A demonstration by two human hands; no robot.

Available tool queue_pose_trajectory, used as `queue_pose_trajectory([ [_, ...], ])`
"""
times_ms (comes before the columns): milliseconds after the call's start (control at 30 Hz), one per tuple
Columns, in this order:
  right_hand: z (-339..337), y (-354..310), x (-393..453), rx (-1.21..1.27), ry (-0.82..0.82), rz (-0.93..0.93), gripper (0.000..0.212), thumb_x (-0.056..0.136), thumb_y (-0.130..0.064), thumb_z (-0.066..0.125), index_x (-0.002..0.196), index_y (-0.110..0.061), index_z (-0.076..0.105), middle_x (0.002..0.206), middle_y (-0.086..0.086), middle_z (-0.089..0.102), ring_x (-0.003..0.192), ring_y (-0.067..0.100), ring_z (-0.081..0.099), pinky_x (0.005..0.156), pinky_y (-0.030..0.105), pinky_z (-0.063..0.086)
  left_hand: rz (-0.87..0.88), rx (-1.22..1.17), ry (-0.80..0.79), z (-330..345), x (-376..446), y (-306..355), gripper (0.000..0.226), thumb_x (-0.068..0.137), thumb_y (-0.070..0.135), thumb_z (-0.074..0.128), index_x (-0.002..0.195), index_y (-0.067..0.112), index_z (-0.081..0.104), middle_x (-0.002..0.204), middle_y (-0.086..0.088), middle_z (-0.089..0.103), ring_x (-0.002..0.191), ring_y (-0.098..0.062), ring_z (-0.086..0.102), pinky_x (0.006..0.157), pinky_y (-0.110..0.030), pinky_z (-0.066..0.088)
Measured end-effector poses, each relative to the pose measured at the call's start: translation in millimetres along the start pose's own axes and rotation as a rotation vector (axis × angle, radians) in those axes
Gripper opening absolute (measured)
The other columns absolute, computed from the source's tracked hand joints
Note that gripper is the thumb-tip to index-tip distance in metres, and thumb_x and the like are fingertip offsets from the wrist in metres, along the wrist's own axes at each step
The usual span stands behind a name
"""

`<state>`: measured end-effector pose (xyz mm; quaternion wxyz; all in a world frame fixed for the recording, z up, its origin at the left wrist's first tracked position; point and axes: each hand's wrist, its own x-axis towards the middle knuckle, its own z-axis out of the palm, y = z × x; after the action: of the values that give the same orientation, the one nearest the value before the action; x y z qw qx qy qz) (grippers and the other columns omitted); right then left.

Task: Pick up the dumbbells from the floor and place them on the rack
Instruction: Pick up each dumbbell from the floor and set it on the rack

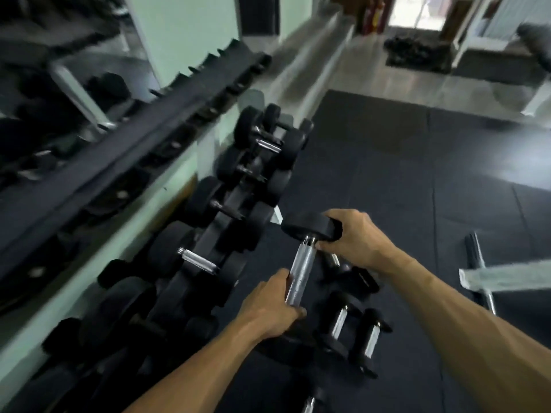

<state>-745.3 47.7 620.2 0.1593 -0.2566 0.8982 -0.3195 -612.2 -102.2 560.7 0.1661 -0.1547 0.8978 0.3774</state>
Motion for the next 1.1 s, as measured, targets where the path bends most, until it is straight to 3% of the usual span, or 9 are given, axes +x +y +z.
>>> queue_pose_trajectory([
  [167, -11.6, -51.0, 64.1, -0.008, -0.079, -0.154, 0.025, 0.071, -0.022, 0.079, 0.092, -0.027, 0.067, 0.082, -0.008, 0.069, 0.08, 0.011, 0.065, 0.074, 0.034, 0.056, -0.082, -0.073, 0.12, -59.5, 2.8, 2.6, 0.044, 0.072, 0.036, 0.077, 0.104, 0.027, 0.049, 0.096, 0.008, 0.06, 0.091, -0.017, 0.061, 0.085, -0.039, 0.052],
  [333, 10.6, -135.0, 121.9, -0.055, -0.179, -0.33, 0.021, 0.068, -0.017, 0.081, 0.084, -0.02, 0.068, 0.073, -0.001, 0.069, 0.072, 0.014, 0.065, 0.065, 0.024, 0.05, -0.197, -0.172, 0.295, -118.5, -9.4, -27.3, 0.044, 0.072, 0.034, 0.078, 0.104, 0.025, 0.05, 0.09, 0.01, 0.058, 0.086, -0.015, 0.06, 0.081, -0.034, 0.051],
  [500, 67.4, -223.5, 167.8, -0.064, -0.268, -0.481, 0.021, 0.067, -0.022, 0.081, 0.077, -0.033, 0.065, 0.07, -0.005, 0.066, 0.069, 0.01, 0.061, 0.063, 0.024, 0.047, -0.333, -0.236, 0.407, -179.5, -27.9, -87.7, 0.047, 0.068, 0.035, 0.08, 0.102, 0.024, 0.05, 0.094, 0.006, 0.062, 0.087, -0.017, 0.062, 0.082, -0.039, 0.052],
  [700, 143.4, -327.4, 215.3, -0.094, -0.36, -0.617, 0.022, 0.067, -0.026, 0.078, 0.087, -0.024, 0.068, 0.075, -0.002, 0.069, 0.076, 0.017, 0.066, 0.068, 0.035, 0.054, -0.435, -0.303, 0.541, -250.9, -51.7, -164.9, 0.056, 0.07, 0.034, 0.081, 0.115, 0.022, 0.05, 0.103, 0.007, 0.061, 0.093, -0.015, 0.061, 0.086, -0.036, 0.052],
  [900, 217.2, -437.6, 249.9, -0.107, -0.498, -0.773, 0.034, 0.071, -0.016, 0.076, 0.104, -0.022, 0.07, 0.082, -0.005, 0.068, 0.081, 0.012, 0.063, 0.069, 0.027, 0.05, -0.561, -0.432, 0.713, -309.6, -73.7, -235.7, 0.042, 0.071, 0.027, 0.08, 0.102, 0.023, 0.052, 0.088, 0.01, 0.061, 0.089, -0.017, 0.062, 0.083, -0.04, 0.052],
  [1100, 286.7, -496.8, 272.4, -0.194, -0.633, -0.911, 0.035, 0.068, -0.017, 0.079, 0.102, -0.022, 0.07, 0.088, -0.004, 0.069, 0.085, 0.014, 0.065, 0.076, 0.03, 0.053, -0.721, -0.55, 0.838, -323.6, -76.5, -277.1, 0.048, 0.072, 0.03, 0.078, 0.111, 0.02, 0.051, 0.103, 0.001, 0.064, 0.097, -0.023, 0.061, 0.087, -0.039, 0.052],
])
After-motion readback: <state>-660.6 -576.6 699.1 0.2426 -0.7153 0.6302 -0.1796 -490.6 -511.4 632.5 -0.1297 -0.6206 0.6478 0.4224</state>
